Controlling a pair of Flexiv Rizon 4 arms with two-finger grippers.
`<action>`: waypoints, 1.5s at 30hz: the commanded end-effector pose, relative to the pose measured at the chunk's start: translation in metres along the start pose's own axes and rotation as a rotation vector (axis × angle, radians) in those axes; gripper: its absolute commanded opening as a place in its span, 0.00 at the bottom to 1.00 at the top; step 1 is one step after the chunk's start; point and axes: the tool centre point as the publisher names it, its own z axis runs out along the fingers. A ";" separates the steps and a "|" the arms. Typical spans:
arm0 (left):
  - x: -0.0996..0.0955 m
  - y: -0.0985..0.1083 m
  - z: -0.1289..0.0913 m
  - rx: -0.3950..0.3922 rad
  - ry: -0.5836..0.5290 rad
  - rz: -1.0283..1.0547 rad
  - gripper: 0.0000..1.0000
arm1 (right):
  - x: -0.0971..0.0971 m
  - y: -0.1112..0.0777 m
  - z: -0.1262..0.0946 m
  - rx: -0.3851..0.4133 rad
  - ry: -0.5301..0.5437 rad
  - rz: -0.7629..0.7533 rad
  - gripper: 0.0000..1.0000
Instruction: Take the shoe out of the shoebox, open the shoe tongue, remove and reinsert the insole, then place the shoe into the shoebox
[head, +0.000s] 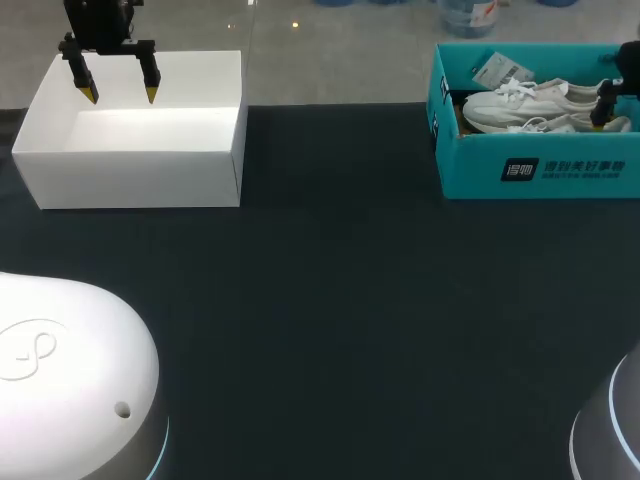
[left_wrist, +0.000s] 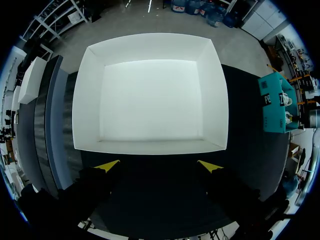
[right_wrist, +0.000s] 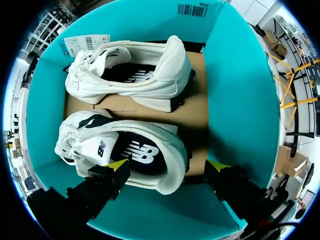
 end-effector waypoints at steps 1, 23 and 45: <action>0.000 0.000 0.000 -0.002 -0.001 0.000 1.00 | 0.000 0.001 0.002 0.004 0.002 -0.002 1.00; 0.000 0.000 0.000 -0.002 -0.001 0.000 1.00 | 0.004 -0.002 0.005 0.007 0.015 0.002 0.00; 0.000 0.000 0.000 -0.002 -0.001 0.000 1.00 | 0.003 -0.003 -0.023 -0.030 -0.018 0.026 0.00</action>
